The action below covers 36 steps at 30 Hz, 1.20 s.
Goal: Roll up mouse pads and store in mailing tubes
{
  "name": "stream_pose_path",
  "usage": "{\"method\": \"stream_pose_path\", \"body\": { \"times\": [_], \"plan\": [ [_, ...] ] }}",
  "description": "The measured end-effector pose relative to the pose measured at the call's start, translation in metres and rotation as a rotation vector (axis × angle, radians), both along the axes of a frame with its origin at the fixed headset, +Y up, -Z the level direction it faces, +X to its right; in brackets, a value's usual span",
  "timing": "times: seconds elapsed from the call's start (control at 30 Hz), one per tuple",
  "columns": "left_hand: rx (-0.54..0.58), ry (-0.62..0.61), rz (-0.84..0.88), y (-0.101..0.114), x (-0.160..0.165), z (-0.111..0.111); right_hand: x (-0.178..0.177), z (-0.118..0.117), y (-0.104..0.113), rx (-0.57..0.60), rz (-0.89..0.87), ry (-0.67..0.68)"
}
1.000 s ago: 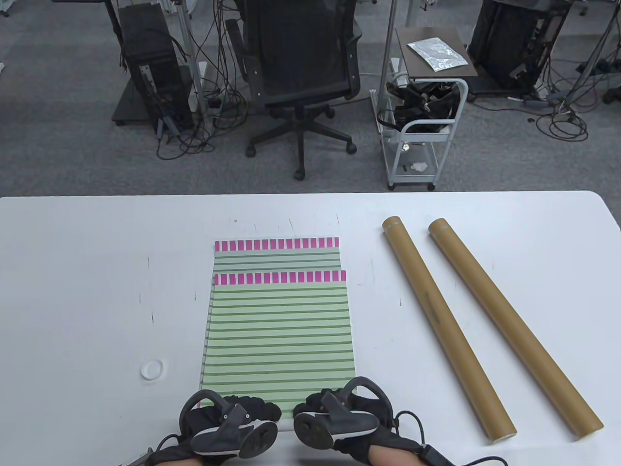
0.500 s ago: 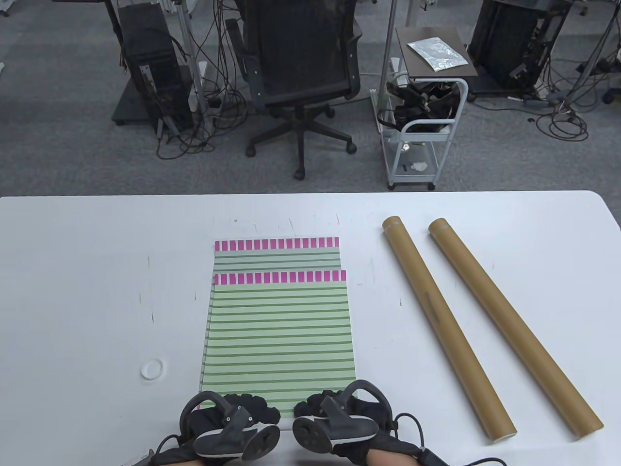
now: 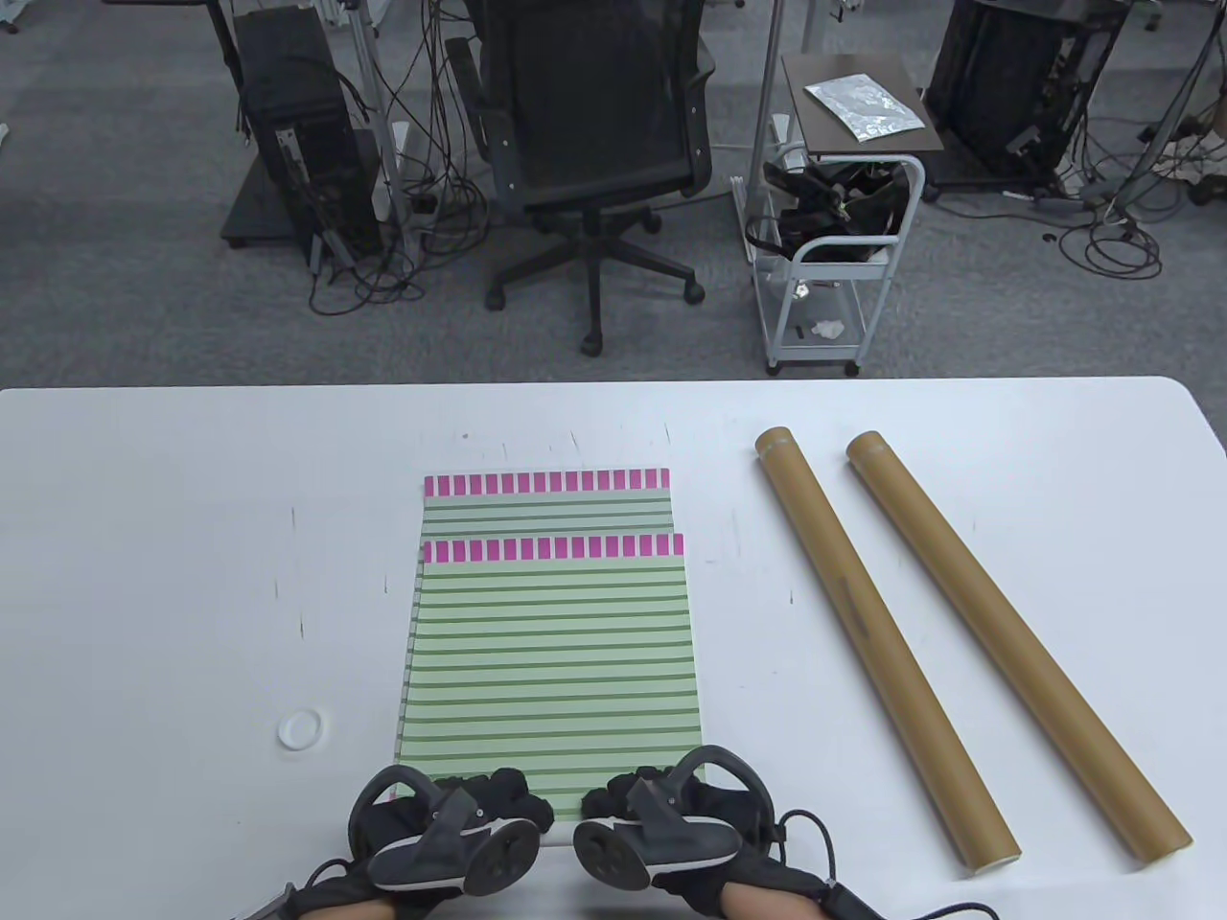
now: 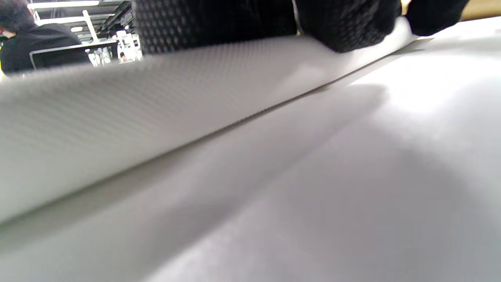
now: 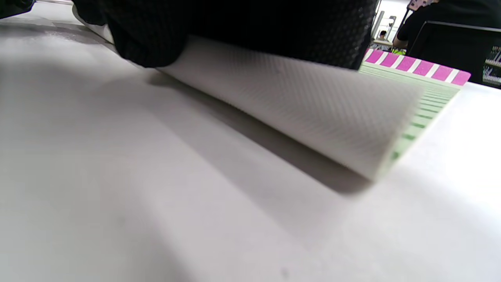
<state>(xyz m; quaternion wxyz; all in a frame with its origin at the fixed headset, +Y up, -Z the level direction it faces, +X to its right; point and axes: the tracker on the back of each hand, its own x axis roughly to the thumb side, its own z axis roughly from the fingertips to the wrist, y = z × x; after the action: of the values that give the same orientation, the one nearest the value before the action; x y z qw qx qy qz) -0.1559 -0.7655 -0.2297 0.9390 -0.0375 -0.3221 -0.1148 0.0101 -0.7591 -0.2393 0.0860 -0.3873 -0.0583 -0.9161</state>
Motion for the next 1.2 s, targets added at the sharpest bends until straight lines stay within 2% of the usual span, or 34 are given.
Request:
{"method": "stream_pose_path", "body": {
  "times": [0.17, 0.27, 0.33, 0.5, 0.6, 0.67, 0.77, 1.03, 1.17, 1.2],
  "plan": [
    [0.027, -0.030, -0.037, -0.001, 0.005, 0.006, 0.000, -0.002, 0.000, -0.011, -0.005, -0.013],
    [0.119, -0.042, -0.104, -0.001, 0.011, 0.011, 0.001, -0.003, 0.001, -0.013, -0.012, -0.023],
    [0.124, -0.030, -0.098, -0.002, 0.012, 0.010, 0.003, -0.004, 0.001, -0.028, -0.030, -0.034],
    [0.096, -0.011, -0.061, -0.001, 0.009, 0.007, 0.007, -0.004, 0.001, -0.022, -0.074, -0.054],
    [0.053, 0.003, -0.035, -0.001, 0.007, 0.003, 0.006, 0.000, 0.002, 0.017, -0.036, -0.031],
    [0.026, 0.014, -0.017, -0.001, 0.005, -0.001, 0.005, 0.003, 0.003, 0.055, -0.027, -0.017],
    [-0.040, 0.032, 0.002, 0.001, 0.002, -0.009, 0.001, 0.010, 0.007, 0.187, 0.033, 0.037],
    [-0.138, 0.077, 0.080, 0.000, -0.007, -0.021, 0.001, 0.003, 0.002, 0.112, -0.024, -0.012],
    [-0.043, 0.075, 0.036, -0.002, -0.008, -0.017, 0.003, -0.001, 0.000, 0.092, -0.034, -0.032],
    [-0.048, 0.068, 0.028, -0.002, -0.007, -0.016, 0.004, -0.002, 0.000, 0.078, -0.043, -0.041]
  ]
}}
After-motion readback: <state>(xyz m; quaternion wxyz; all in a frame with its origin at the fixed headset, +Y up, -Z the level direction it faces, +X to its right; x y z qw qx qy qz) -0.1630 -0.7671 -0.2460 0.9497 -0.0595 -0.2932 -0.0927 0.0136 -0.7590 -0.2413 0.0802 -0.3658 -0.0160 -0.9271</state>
